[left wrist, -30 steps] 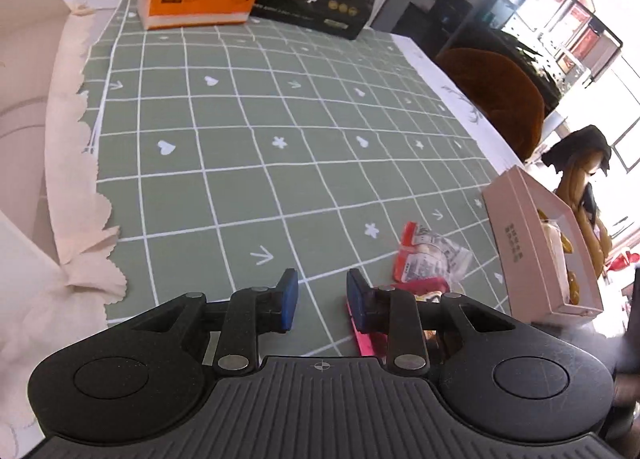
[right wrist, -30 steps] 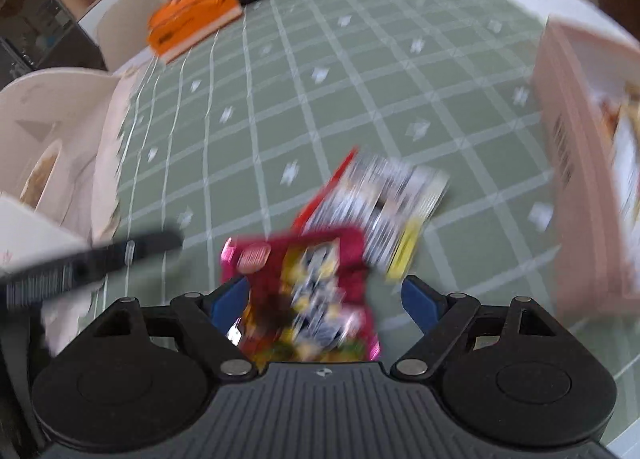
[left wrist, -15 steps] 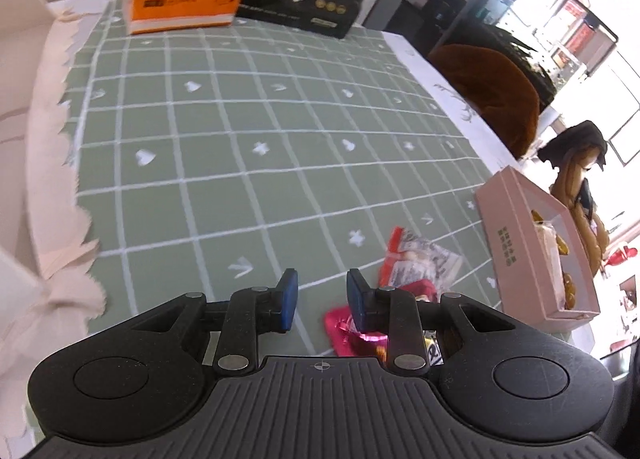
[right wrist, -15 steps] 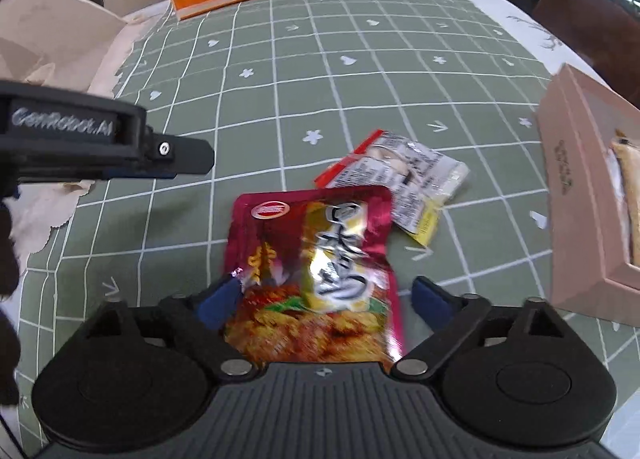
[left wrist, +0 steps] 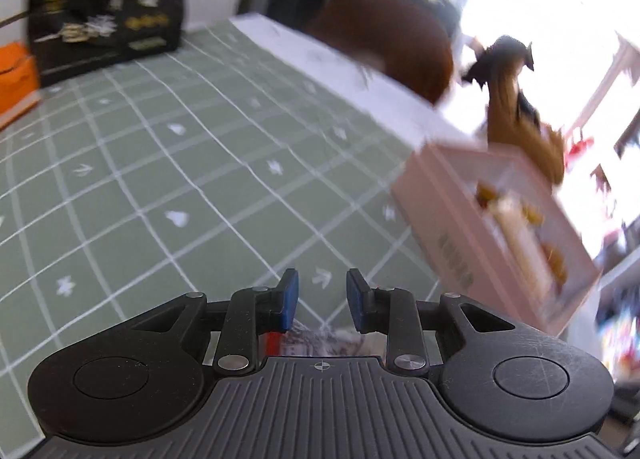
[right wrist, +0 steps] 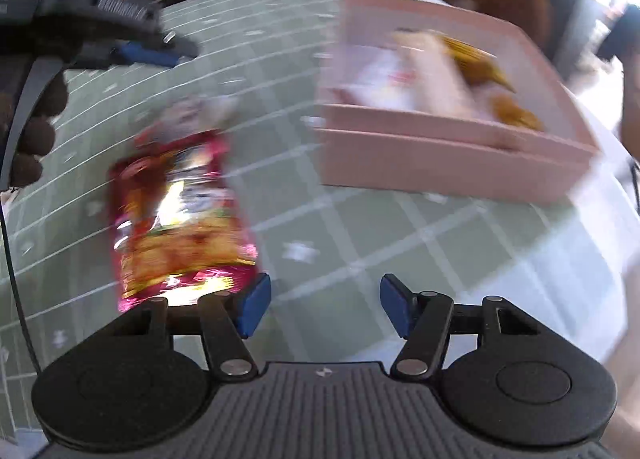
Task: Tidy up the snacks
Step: 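Grasp the red spicy-strip bag with the right tool while the left tool grasps the white packet, then regrasp two white packets with the left tool while the right tool holds the red bag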
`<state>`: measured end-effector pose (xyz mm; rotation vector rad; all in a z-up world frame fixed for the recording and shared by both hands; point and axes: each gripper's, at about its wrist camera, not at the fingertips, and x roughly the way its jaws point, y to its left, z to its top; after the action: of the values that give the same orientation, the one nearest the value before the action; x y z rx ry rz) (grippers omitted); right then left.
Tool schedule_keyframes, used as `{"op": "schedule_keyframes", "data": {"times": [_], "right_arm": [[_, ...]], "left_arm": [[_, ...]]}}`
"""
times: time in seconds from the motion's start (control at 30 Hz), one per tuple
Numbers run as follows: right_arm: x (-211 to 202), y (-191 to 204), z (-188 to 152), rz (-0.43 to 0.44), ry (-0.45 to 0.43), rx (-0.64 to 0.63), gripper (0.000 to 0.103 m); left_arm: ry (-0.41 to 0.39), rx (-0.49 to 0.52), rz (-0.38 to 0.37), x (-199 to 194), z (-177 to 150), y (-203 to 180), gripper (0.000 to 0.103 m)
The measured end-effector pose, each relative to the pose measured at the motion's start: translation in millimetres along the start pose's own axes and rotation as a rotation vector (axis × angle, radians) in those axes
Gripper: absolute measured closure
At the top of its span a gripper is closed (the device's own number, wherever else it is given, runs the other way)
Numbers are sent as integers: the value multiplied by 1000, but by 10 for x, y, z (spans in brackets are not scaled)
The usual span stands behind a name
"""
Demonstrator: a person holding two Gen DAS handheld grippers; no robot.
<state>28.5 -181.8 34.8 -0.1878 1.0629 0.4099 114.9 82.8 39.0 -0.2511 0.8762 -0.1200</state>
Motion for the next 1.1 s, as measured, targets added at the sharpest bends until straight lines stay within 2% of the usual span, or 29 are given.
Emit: {"op": "schedule_keyframes", "data": {"times": [0.1,0.13,0.17,0.27,0.37,0.53,0.67,0.73,0.8,0.87,1.0,1.1], "right_arm": [[-95,-205,-44,69,-6,45,33],[-131,-224,-45,103,-13,45,20],[-172,-208,-51,136,-26,33,13],[-218,-59,-27,190,-60,-31,13],[-132,225,85,226,-66,-100,13],[105,559,229,291,-12,-104,12],[195,840,260,236,-23,-226,7],[194,895,236,222,-33,-293,7],[188,865,218,226,-28,-306,8],[159,736,193,222,-23,-269,15],[102,348,122,214,-5,-153,22],[42,96,36,143,-15,-96,29]], "left_arm": [[56,73,2,14,-135,-77,76],[60,99,5,-37,-206,-106,76],[72,113,8,-92,-266,-120,76],[111,102,20,-251,-457,-121,77],[121,37,40,-436,-644,-82,77],[107,-47,47,-595,-858,2,77],[89,-77,44,-599,-882,67,71],[84,-76,49,-595,-877,59,72],[82,-67,55,-598,-872,32,72],[81,-58,60,-597,-869,7,72],[75,-49,67,-603,-868,-21,72],[59,-40,65,-649,-860,-53,72]]}}
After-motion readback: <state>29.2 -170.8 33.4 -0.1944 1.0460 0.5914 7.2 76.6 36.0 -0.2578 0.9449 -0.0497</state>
